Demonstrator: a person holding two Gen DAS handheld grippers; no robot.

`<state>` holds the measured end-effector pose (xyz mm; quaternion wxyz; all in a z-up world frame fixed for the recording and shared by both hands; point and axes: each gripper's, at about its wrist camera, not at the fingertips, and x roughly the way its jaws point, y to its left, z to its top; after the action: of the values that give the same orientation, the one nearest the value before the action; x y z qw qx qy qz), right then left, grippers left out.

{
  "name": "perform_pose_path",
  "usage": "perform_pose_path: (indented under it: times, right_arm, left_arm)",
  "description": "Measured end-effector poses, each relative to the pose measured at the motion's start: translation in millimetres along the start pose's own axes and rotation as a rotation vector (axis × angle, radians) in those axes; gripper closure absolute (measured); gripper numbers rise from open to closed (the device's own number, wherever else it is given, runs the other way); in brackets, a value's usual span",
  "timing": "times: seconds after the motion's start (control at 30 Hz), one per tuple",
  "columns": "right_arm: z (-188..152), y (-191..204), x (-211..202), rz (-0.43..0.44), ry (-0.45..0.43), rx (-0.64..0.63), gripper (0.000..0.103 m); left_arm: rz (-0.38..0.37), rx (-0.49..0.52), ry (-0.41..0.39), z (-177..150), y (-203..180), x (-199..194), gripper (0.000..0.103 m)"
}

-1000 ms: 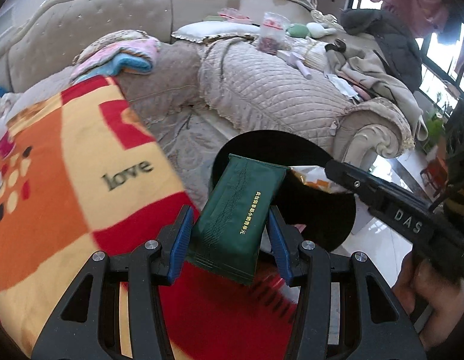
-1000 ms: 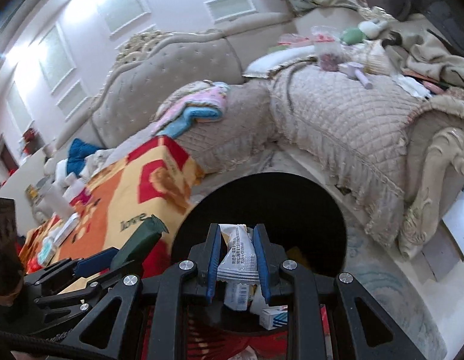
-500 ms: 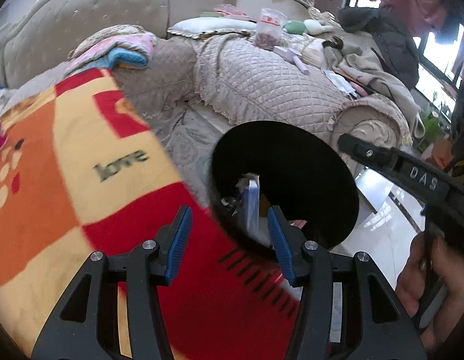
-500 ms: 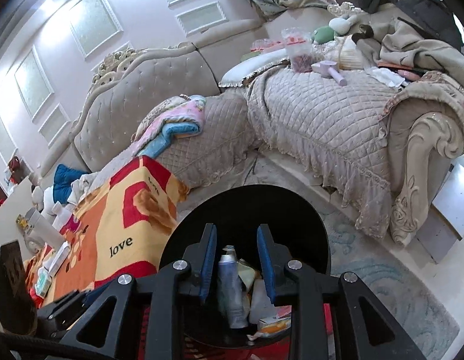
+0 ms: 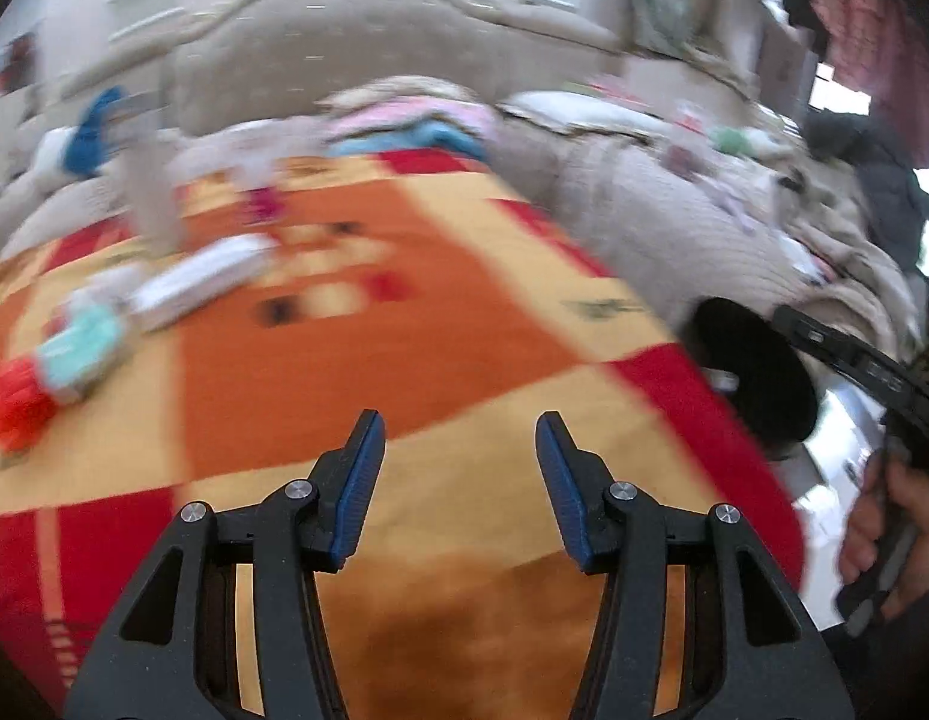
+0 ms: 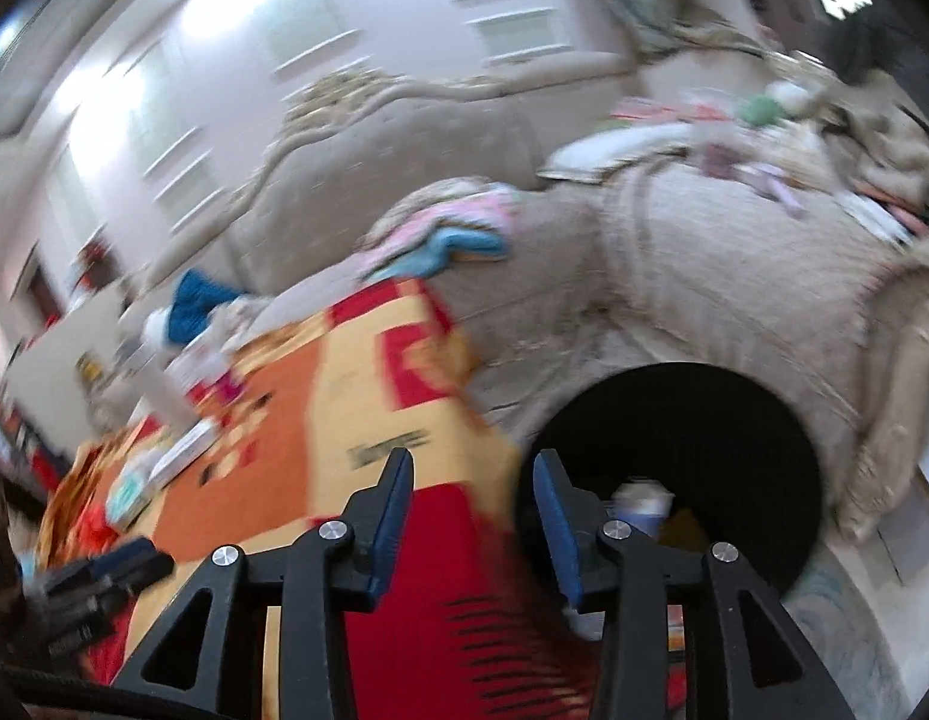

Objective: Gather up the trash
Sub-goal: 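Carry the green pouch and white wrapper over the bin and open both grippers, then grasp the red plastic bag with the left gripper while the right grasps the teal tissue pack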

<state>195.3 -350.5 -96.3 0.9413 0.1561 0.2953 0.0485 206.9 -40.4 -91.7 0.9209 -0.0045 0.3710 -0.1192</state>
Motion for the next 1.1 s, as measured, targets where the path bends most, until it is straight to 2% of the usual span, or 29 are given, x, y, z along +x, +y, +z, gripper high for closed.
perform_pose_path:
  times: [0.13,0.23,0.33,0.37,0.47,0.6,0.73,0.8,0.87,0.9,0.93,0.97,1.03,1.1]
  right_arm:
    - [-12,53,16,0.086,0.037,-0.136,0.060]
    - [-23,81,26,0.113,0.060,-0.216,0.057]
    - [-33,96,41,0.128,0.102,-0.245,0.057]
    - [-35,99,45,0.128,0.113,-0.252,0.057]
    - [-39,104,54,0.122,0.139,-0.259,0.057]
    - [-41,107,64,0.102,0.166,-0.263,0.057]
    - [-43,110,67,0.086,0.179,-0.275,0.057]
    - [-43,110,67,0.085,0.182,-0.273,0.057]
    - [-43,109,68,0.085,0.184,-0.271,0.057]
    - [-44,109,68,0.082,0.186,-0.271,0.057]
    - [-44,110,68,0.077,0.186,-0.273,0.057]
    - [-44,110,68,0.075,0.185,-0.276,0.057]
    - [-44,112,68,0.072,0.182,-0.283,0.057]
    - [-43,114,66,0.065,0.169,-0.288,0.057]
  left_arm:
    - [0.135,-0.042,-0.016,-13,76,-20,0.052]
    - [0.225,-0.108,-0.015,-20,141,-32,0.052]
    - [0.325,-0.181,-0.034,-21,199,-39,0.051]
    - [0.350,-0.207,-0.038,-21,217,-39,0.047]
    - [0.387,-0.243,-0.034,-22,258,-35,0.045]
    - [0.329,-0.245,-0.051,-16,277,-25,0.045]
    - [0.312,-0.239,-0.061,-3,283,-13,0.044]
    - [0.297,-0.277,-0.031,-2,292,0,0.044]
    - [0.243,-0.311,-0.023,-2,294,6,0.044]
    - [0.225,-0.320,-0.025,-6,294,8,0.045]
    - [0.226,-0.314,-0.028,-8,291,8,0.056]
    - [0.221,-0.304,-0.038,-11,288,6,0.074]
    - [0.218,-0.289,-0.051,-15,279,-2,0.089]
    - [0.255,-0.268,-0.078,-22,268,-16,0.091]
